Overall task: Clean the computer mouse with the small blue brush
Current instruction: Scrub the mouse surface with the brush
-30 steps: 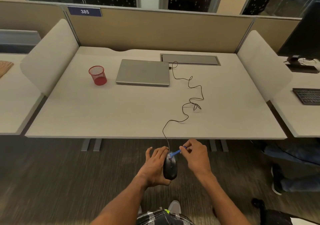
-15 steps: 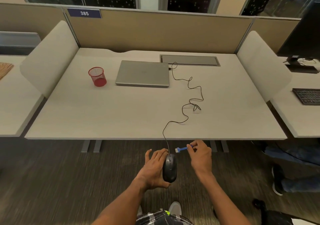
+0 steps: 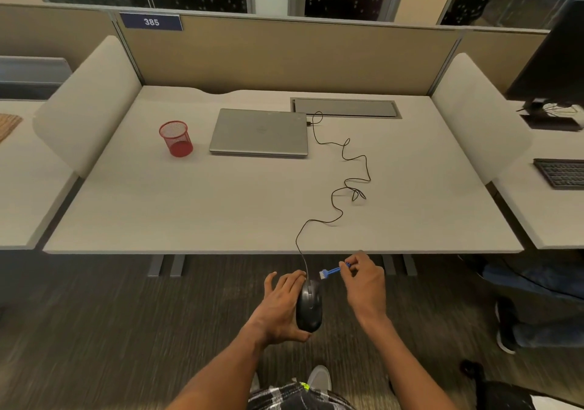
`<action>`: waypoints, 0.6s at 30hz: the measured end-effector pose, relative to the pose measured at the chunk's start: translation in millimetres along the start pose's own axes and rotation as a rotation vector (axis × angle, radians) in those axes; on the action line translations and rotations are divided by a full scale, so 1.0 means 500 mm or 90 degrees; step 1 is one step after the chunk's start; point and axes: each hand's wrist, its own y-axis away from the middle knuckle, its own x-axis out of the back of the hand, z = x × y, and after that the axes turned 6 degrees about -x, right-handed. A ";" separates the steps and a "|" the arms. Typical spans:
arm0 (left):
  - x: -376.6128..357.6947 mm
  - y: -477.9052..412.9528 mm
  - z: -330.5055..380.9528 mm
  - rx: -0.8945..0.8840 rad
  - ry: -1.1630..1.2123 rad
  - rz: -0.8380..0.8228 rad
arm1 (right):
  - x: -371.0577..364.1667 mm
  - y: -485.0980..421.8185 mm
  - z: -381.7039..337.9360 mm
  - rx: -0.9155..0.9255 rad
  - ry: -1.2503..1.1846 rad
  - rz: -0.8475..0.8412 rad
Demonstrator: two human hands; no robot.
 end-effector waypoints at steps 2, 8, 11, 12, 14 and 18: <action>-0.001 0.000 0.000 0.000 0.005 0.004 | 0.003 0.004 -0.006 -0.013 -0.030 -0.008; 0.000 -0.008 -0.001 0.007 -0.015 -0.008 | -0.008 0.027 -0.018 0.002 0.027 -0.122; 0.001 -0.011 0.004 0.000 0.006 0.001 | -0.024 0.035 -0.013 0.000 -0.017 -0.040; 0.001 -0.012 0.004 -0.003 0.011 0.007 | -0.027 0.035 -0.010 -0.001 -0.032 -0.012; 0.002 -0.013 0.003 -0.005 0.012 0.014 | -0.029 0.035 -0.001 -0.002 -0.043 0.046; 0.005 -0.010 0.000 0.000 0.014 0.019 | -0.018 0.035 0.016 0.061 -0.050 0.113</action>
